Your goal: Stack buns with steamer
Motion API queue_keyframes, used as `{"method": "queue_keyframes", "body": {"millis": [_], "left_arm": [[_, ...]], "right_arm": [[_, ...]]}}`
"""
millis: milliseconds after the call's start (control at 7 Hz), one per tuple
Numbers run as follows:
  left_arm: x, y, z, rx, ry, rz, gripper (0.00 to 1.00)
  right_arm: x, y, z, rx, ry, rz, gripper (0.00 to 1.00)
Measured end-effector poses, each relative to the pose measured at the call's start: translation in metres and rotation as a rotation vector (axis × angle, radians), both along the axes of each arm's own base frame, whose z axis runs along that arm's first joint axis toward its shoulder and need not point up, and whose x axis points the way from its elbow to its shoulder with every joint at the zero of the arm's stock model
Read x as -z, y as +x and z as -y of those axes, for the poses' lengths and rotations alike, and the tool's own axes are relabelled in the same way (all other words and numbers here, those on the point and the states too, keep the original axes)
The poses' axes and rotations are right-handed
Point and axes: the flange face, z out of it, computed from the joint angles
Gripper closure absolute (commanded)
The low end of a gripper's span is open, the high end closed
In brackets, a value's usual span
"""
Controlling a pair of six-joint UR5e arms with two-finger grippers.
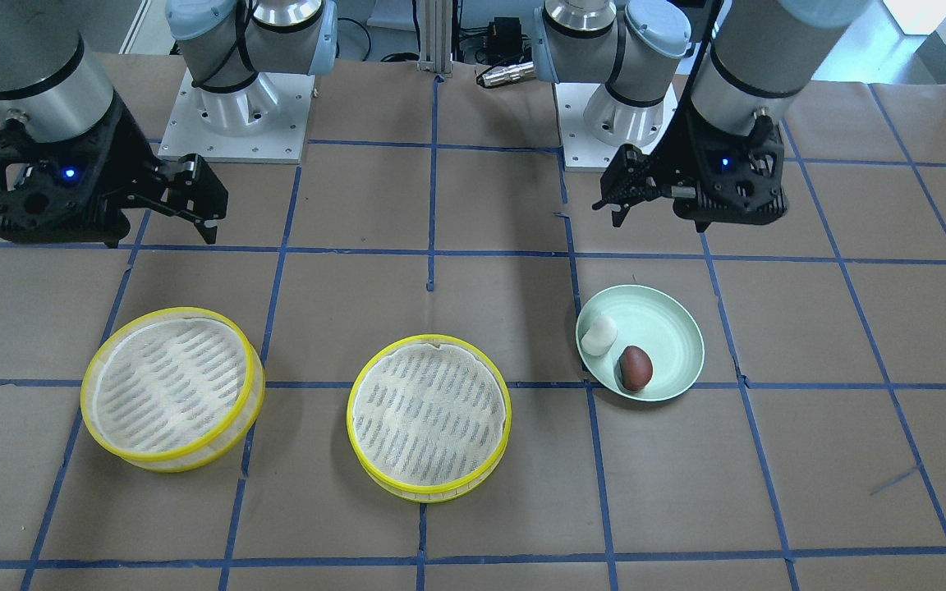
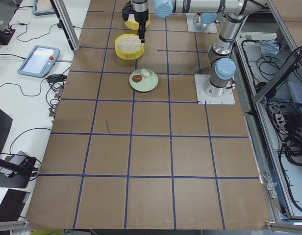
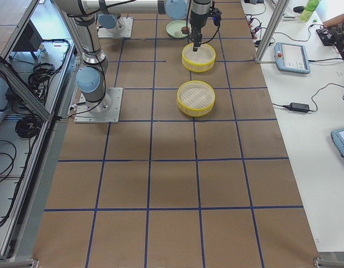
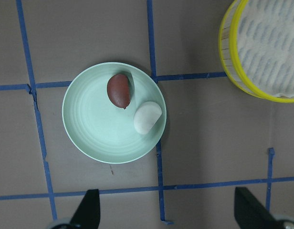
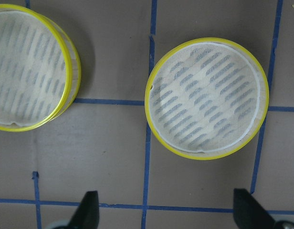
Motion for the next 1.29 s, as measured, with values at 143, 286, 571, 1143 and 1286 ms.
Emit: {"method": "queue_keyframes", "body": {"millis": [143, 286, 571, 1143, 1286], "left_arm": [[0.038, 0.006, 0.008, 0.004, 0.009, -0.002, 0.00], [0.082, 0.008, 0.016, 0.005, 0.012, -0.005, 0.00], [0.164, 0.008, 0.029, 0.005, 0.029, -0.010, 0.00], [0.209, 0.009, 0.024, -0.004, 0.070, -0.008, 0.02], [0.213, 0.009, 0.022, -0.015, 0.079, -0.010, 0.05]], "right_arm": [[0.024, -0.024, 0.009, 0.023, -0.005, 0.003, 0.01], [0.050, -0.050, 0.014, 0.044, -0.013, 0.005, 0.00], [0.098, -0.087, 0.026, 0.049, -0.009, 0.009, 0.01], [0.171, -0.127, 0.056, -0.017, 0.009, 0.016, 0.01], [0.190, -0.136, 0.059, -0.010, 0.002, 0.009, 0.01]]}}
